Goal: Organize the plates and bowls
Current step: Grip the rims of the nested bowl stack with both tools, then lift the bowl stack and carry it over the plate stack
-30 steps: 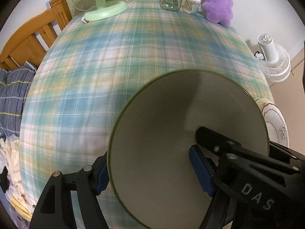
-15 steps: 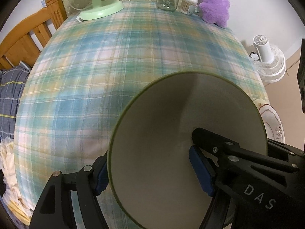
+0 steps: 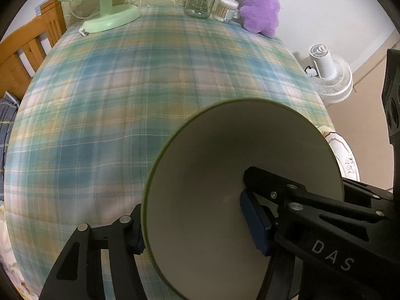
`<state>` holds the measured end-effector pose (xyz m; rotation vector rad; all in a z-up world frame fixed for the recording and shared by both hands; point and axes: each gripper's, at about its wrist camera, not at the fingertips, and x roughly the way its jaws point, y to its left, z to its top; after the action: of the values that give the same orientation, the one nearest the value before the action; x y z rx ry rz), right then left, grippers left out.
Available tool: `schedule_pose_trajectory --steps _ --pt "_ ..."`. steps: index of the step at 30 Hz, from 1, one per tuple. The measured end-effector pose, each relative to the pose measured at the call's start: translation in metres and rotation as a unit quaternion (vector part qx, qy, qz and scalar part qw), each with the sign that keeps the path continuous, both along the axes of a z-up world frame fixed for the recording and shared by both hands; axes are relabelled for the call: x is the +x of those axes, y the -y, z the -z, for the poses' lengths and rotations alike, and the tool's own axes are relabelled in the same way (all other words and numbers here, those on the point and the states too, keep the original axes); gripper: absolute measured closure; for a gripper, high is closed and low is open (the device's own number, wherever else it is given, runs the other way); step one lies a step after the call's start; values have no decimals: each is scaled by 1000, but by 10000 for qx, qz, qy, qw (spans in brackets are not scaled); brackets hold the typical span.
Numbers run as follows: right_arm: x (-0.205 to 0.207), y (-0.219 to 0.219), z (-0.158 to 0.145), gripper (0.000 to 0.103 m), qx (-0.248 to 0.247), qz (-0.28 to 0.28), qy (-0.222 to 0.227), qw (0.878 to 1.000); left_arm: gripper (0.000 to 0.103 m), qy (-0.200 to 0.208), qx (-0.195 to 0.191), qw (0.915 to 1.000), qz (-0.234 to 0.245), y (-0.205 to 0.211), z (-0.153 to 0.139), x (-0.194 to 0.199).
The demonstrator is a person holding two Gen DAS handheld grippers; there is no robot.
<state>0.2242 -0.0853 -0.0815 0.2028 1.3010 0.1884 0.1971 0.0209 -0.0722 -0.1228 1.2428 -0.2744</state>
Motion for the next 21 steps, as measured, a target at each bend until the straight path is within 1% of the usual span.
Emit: schedule_pose_trajectory --steps 7,11,17,21 --pt "-6 0 -3 61 -64 240 -36 9997 38 -33 -16 9999 120 -2 -3 -3" --pt "-13 0 -8 61 -138 395 -42 9991 38 -32 -38 9996 279 0 -8 -9" --pt "-28 5 -21 61 -196 691 -7 9974 38 36 -90 9987 500 4 -22 -21" --pt "-38 12 -37 61 -218 886 81 9958 38 150 -60 9979 624 15 -37 -24"
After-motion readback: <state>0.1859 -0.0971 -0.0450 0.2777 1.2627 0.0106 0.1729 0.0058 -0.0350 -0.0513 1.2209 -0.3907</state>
